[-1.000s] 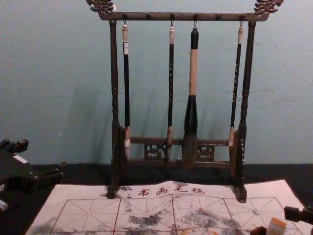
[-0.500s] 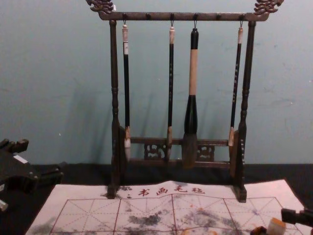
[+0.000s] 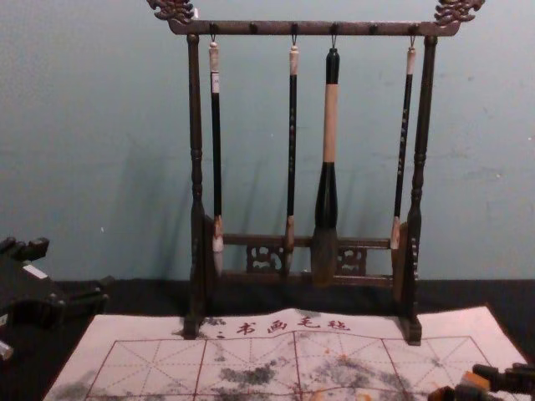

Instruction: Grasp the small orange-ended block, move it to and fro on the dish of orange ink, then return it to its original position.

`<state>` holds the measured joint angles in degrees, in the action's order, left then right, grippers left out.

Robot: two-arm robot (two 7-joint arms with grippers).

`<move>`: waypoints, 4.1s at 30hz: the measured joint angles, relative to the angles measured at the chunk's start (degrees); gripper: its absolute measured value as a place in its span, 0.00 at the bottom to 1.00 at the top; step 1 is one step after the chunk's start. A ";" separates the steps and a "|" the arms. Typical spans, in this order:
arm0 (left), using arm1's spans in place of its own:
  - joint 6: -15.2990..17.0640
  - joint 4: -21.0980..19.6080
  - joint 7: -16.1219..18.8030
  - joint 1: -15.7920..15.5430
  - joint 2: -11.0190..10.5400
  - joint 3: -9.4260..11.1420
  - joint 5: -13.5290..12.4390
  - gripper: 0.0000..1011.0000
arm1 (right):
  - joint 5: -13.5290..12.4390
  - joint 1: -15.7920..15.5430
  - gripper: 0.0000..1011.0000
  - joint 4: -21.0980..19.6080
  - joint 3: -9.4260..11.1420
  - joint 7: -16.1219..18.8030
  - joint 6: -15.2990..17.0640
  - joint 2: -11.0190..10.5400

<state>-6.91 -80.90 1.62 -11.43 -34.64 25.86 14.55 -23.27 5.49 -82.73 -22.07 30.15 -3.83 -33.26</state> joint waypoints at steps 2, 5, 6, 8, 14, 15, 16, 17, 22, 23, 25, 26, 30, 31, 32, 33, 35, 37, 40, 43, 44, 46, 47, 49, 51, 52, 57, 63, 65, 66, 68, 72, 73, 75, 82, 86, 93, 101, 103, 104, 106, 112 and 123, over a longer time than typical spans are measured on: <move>0.00 0.00 0.00 0.00 0.00 0.00 0.00 0.99 | 0.00 0.00 0.30 0.00 0.00 0.00 0.00 0.00; 0.00 0.00 0.00 0.00 0.00 0.00 0.00 0.99 | -0.01 0.00 0.22 0.00 0.00 0.00 0.00 0.00; 0.00 0.00 0.00 0.00 0.00 0.00 0.00 0.99 | -0.01 0.00 0.19 0.00 0.00 0.00 0.00 0.00; 0.00 0.00 0.00 0.00 0.00 0.00 0.00 0.99 | -0.01 0.00 0.13 0.00 0.00 0.00 0.00 0.00; 0.00 0.00 0.00 0.00 0.00 0.00 0.00 0.99 | 0.00 0.00 0.09 0.01 0.00 0.00 0.00 0.00; 0.00 0.00 0.00 0.00 0.00 0.00 0.00 0.99 | 0.00 0.00 0.09 0.00 0.00 0.00 0.00 0.00; 0.00 0.00 0.00 0.00 0.00 0.00 0.00 0.99 | 0.00 0.00 0.09 0.01 0.00 0.00 0.00 0.00; 0.00 0.00 0.00 0.00 0.00 0.00 0.00 0.99 | 0.00 0.00 0.09 0.01 0.00 0.00 0.00 0.00; 0.00 0.00 0.00 0.00 0.00 0.00 0.00 0.99 | 0.00 0.00 0.09 0.01 0.00 0.00 0.00 0.00; 0.00 0.00 0.00 0.00 0.00 0.00 0.00 0.99 | 0.00 0.00 0.09 0.01 0.00 0.00 0.00 0.00; 0.00 0.00 0.00 0.00 0.00 0.00 0.00 0.99 | 0.00 0.00 0.09 0.01 0.00 0.00 0.00 0.00; 0.00 0.00 0.00 0.00 0.00 0.00 0.00 0.99 | 0.00 0.00 0.09 0.01 0.00 0.00 0.00 0.00; 0.00 0.00 0.00 0.00 0.00 0.00 0.00 0.99 | 0.00 0.00 0.09 0.01 0.00 0.00 0.00 0.00; 0.00 0.00 0.00 0.00 0.00 0.00 0.00 0.99 | 0.00 0.00 0.09 0.01 0.00 0.00 0.01 0.00; 0.00 0.00 0.00 0.00 0.00 0.00 0.00 0.99 | 0.00 0.00 0.09 0.01 0.00 0.00 0.00 0.00; 0.00 0.00 0.00 0.00 0.00 0.00 0.00 0.99 | 0.00 0.00 0.09 0.01 0.01 0.00 0.01 0.00; 0.00 0.00 0.00 0.00 0.00 0.00 0.00 0.99 | 0.00 0.00 0.09 0.01 0.00 0.00 0.01 0.00; 0.00 0.00 0.00 0.00 0.00 0.00 0.00 0.99 | 0.13 -0.11 0.09 -0.05 0.33 0.01 -0.23 0.09; 0.00 0.00 0.00 0.00 0.00 0.00 0.00 0.99 | 0.30 -0.39 0.09 -0.58 0.94 0.00 -0.62 0.30; 0.00 0.00 0.00 0.00 0.00 0.00 0.00 0.99 | 0.32 -0.68 0.09 -1.25 1.51 0.08 -0.74 0.43; 0.00 0.00 0.00 0.00 0.00 0.00 0.00 0.99 | 0.31 -0.81 0.09 -1.60 1.76 0.15 -0.74 0.46; 0.00 0.00 0.00 0.00 0.00 0.00 0.00 0.99 | 0.29 -0.90 0.09 -1.89 1.95 0.19 -0.73 0.49; 0.00 0.00 0.00 0.00 0.00 0.00 0.00 0.99 | 0.27 -1.02 0.09 -2.21 2.14 0.26 -0.69 0.51; 0.00 0.00 0.00 0.00 0.00 0.00 0.00 0.99 | 0.22 -1.12 0.09 -2.61 2.35 0.29 -0.62 0.51; 0.00 0.00 0.00 0.00 0.00 0.00 0.00 0.99 | 0.21 -1.25 0.09 -3.14 2.56 0.27 -0.35 0.37; 0.00 0.00 0.00 0.00 0.00 0.00 0.00 0.99 | 0.28 -1.33 0.09 -3.93 2.75 0.09 0.34 0.12; 0.00 0.00 0.00 0.00 0.00 0.00 0.00 0.99 | 0.02 -1.76 0.09 -7.27 4.02 -0.77 2.15 -0.64; 0.00 0.00 0.00 0.00 0.00 0.00 0.00 0.99 | -0.64 -1.37 0.09 -9.72 4.68 -0.74 3.01 -0.98; 0.00 0.00 0.00 0.00 0.00 0.00 0.00 0.99 | -0.44 -0.94 0.09 -10.09 4.43 -0.74 3.44 -1.05; 0.00 0.00 0.00 0.00 0.00 0.00 0.00 0.99 | -0.07 -0.45 0.09 -10.25 3.97 -0.68 3.84 -1.10; 0.00 0.00 0.00 0.00 0.00 0.00 0.00 0.99 | 0.36 0.03 0.09 -10.40 3.43 -0.51 4.19 -1.11; 0.00 0.00 0.00 0.00 0.00 0.00 0.00 0.99 | 1.22 1.06 0.09 -10.77 2.06 0.36 4.69 -1.18; 0.00 0.00 0.00 0.00 0.00 0.00 0.00 0.99 | 1.38 1.26 0.09 -10.86 1.73 0.61 4.80 -1.21; 0.00 0.00 0.00 0.00 0.00 0.00 0.00 0.99 | 1.95 1.82 0.09 -11.27 0.53 1.32 5.35 -1.41; 0.00 0.00 0.00 0.00 0.00 0.00 0.00 0.99 | 3.72 3.34 0.09 -12.08 -2.75 3.65 6.52 -2.24; 0.00 0.00 0.00 0.00 0.00 0.00 0.00 0.99 | 4.03 4.37 0.09 -12.32 -4.75 5.39 7.26 -2.77; 0.00 0.00 0.00 0.00 0.00 0.00 0.00 0.99 | 4.70 5.52 0.09 -12.21 -7.12 6.72 7.73 -3.12; 0.00 0.00 0.00 0.00 0.00 0.00 0.00 0.99 | 5.59 7.43 0.09 -10.97 -10.16 8.09 8.02 -2.53; 0.00 0.00 0.00 0.00 0.00 0.00 0.00 0.99 | 6.03 8.00 0.09 -10.51 -10.94 8.19 8.22 -2.18; 0.00 0.00 0.00 0.00 0.00 0.00 0.00 0.99 | 6.18 8.15 0.09 -10.37 -11.18 8.20 8.31 -2.08; 0.00 0.00 0.00 0.00 0.00 0.00 0.00 0.99 | 6.66 8.58 0.09 -9.88 -11.87 8.18 8.50 -1.73; 0.00 0.00 0.00 0.00 0.00 0.00 0.00 0.99 | 7.54 9.44 0.09 -8.70 -13.19 7.96 8.98 -0.87; 0.00 0.00 0.00 0.00 0.00 0.00 0.00 0.99 | 8.28 10.53 0.09 -7.30 -14.58 8.29 8.99 0.12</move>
<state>-6.91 -80.90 1.62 -11.43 -34.64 25.86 14.55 -14.99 16.02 -90.03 -36.65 38.45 5.17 -33.14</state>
